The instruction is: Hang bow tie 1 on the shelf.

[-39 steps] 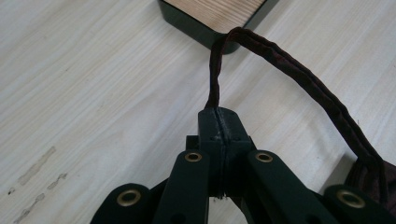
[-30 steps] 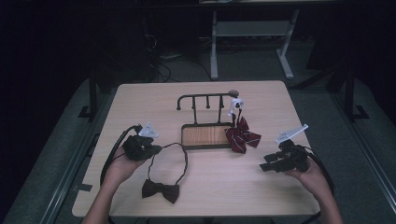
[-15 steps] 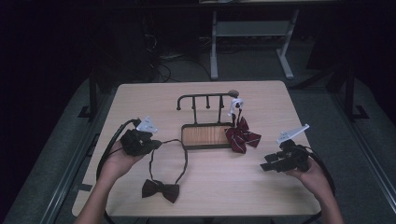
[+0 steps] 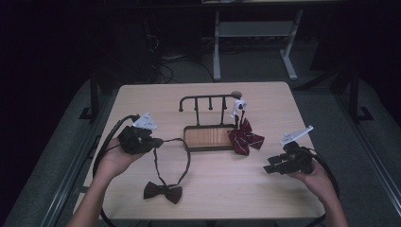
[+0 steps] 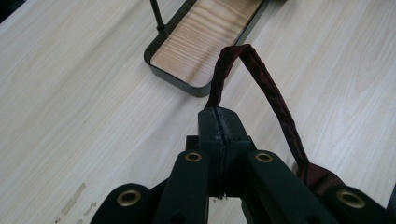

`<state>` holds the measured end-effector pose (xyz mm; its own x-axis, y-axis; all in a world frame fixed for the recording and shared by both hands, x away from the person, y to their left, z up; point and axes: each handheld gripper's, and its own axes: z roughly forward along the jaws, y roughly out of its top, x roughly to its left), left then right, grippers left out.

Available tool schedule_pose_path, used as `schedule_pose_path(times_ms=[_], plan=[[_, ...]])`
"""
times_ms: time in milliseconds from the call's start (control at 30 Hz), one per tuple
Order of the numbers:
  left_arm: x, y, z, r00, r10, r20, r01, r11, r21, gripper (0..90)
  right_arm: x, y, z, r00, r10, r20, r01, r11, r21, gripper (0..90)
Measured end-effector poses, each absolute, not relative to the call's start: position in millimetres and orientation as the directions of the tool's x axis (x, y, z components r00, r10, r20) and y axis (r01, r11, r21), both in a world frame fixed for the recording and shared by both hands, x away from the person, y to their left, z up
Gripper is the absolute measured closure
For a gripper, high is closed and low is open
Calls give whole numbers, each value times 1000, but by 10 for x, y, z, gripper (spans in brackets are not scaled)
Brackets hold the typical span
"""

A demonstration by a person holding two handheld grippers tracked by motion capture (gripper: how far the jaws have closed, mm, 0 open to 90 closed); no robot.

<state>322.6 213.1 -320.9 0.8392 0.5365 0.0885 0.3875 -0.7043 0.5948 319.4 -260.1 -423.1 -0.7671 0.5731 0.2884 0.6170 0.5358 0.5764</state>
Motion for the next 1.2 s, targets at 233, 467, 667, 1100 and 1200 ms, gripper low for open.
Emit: schedule_pose_path(times_ms=[233,467,667,1100,1200], plan=[[3214,2094,-3116,845,525,98,374,-712,594,898,3191,-2602,-4222,-765,574,292,620,534,575,521],[3228,2053,-3023,848,518,109,363,-719,593,898,3192,-2622,-4210,-767,574,287,616,533,580,523],[3261,2029,-2958,861,500,95,355,-724,591,898,3195,-2646,-4207,-761,579,294,623,526,579,523],[3391,1984,-2828,870,486,80,359,-737,573,899,3212,-2692,-4214,-759,577,300,625,519,583,527],[3428,1973,-2805,872,484,78,361,-741,566,899,3224,-2698,-4229,-762,573,303,624,522,581,527]])
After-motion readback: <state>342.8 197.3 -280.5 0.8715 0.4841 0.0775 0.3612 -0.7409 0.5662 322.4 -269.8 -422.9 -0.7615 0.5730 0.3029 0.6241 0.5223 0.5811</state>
